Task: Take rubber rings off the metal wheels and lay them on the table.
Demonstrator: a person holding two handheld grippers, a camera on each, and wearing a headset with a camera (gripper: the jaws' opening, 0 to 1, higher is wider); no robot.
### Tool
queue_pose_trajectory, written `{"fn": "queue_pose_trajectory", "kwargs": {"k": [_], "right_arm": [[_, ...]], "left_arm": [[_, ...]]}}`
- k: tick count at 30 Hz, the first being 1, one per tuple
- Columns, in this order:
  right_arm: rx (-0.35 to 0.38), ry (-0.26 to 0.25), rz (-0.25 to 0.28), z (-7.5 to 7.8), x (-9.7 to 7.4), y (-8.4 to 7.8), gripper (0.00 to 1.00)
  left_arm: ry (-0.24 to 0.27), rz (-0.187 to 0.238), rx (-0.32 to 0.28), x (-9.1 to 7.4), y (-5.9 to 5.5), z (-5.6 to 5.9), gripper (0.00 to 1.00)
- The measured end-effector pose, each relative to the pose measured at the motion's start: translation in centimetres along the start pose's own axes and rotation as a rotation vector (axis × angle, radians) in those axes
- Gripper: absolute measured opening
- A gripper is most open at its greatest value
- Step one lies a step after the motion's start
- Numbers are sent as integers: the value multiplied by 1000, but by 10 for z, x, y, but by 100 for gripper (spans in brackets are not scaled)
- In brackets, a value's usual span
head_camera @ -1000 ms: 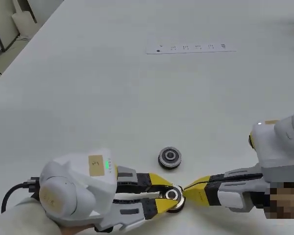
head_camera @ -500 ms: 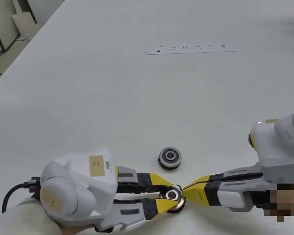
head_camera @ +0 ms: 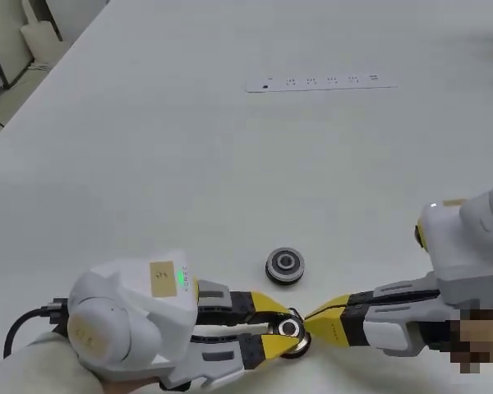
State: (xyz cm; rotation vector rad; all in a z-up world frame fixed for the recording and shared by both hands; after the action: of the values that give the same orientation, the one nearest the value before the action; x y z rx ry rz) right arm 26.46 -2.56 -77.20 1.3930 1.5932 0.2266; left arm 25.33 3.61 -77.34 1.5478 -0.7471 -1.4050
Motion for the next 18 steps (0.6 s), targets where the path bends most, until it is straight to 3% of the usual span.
{"fn": "queue_pose_trajectory", "kwargs": {"k": [9, 11, 13, 14, 18], "right_arm": [[17, 25, 13, -4, 0, 3, 0], [-5, 8, 7, -2, 0, 2, 0], [-3, 7, 6, -1, 0, 2, 0], [5, 11, 8, -2, 0, 2, 0], [-2, 1, 2, -1, 0, 2, 0]], "left_arm": [[1, 1, -2, -1, -1, -1, 14], [3, 0, -1, -1, -1, -1, 14], [5, -18, 23, -1, 0, 0, 14], [3, -41, 66, 0, 0, 1, 14], [2, -43, 33, -1, 1, -1, 15]]}}
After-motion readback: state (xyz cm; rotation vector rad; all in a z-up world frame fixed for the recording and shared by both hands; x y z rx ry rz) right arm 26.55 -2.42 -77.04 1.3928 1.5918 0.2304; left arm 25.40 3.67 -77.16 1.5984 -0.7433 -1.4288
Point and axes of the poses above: the centre of the closed fingertips' face, and the gripper's own axes: x roughly forward along the fingers, z roughly to its right, y roughly out of its top, the point moved 4 cm from there along -x, roughly backward along the fingers, and after that the axes turned 6 degrees about -y, right-handed, at the moved point
